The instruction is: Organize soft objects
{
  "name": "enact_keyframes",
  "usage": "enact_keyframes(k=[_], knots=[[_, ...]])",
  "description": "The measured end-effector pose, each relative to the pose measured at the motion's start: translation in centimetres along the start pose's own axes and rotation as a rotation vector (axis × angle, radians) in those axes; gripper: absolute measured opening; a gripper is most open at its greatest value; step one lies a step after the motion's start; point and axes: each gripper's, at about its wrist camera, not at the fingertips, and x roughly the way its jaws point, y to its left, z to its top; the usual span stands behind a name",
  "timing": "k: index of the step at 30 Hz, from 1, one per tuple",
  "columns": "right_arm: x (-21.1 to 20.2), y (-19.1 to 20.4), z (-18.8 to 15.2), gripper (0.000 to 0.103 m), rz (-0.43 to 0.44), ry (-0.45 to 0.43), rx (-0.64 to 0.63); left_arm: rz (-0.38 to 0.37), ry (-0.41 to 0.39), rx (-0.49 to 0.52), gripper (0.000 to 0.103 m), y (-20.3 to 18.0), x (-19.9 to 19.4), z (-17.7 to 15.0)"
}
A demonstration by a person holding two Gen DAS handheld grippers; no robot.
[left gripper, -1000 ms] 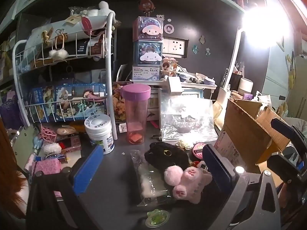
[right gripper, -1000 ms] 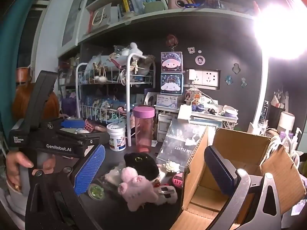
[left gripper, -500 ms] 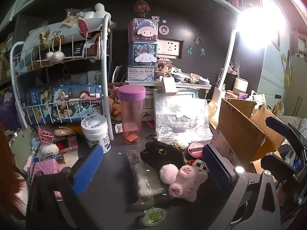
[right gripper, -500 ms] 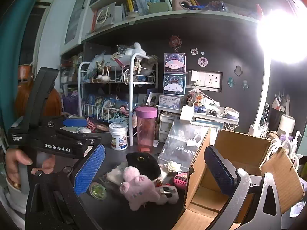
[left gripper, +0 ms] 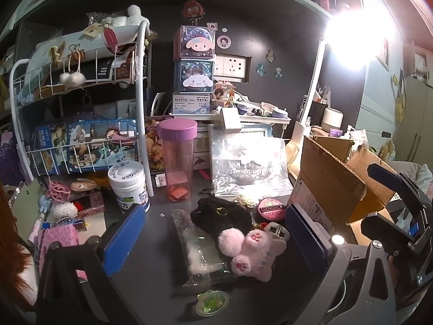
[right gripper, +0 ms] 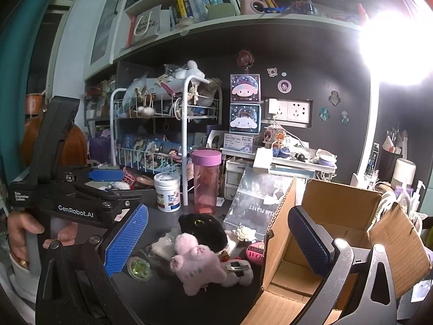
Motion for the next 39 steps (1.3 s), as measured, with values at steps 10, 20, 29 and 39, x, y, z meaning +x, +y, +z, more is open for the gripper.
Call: enact_keyframes(k=[10,20,29,39], knots=[[-0.08,0.03,-0.19,0.103,-0.001,-0.002,0.008,0.006,0.009,-0.008,0.103,0.29,0.3,-0.04],[-0.09,0.07,-0.25,0.103,-0.003,-0.001,0.011,0.003,0.012,-0.01,0.103,0.41,0.45,-0.14],[-0.01,0.03,-0.29,0.103,0.007,-0.004,0.013,0.003,0.012,-0.009,0.103,0.43,0.58,-0.16],[-0.4,0.95,-0.29,0.103,0.044,-0.041,-0.01,-0.001,0.009,-0.015,0.103,0.67,0.78,-0.05]])
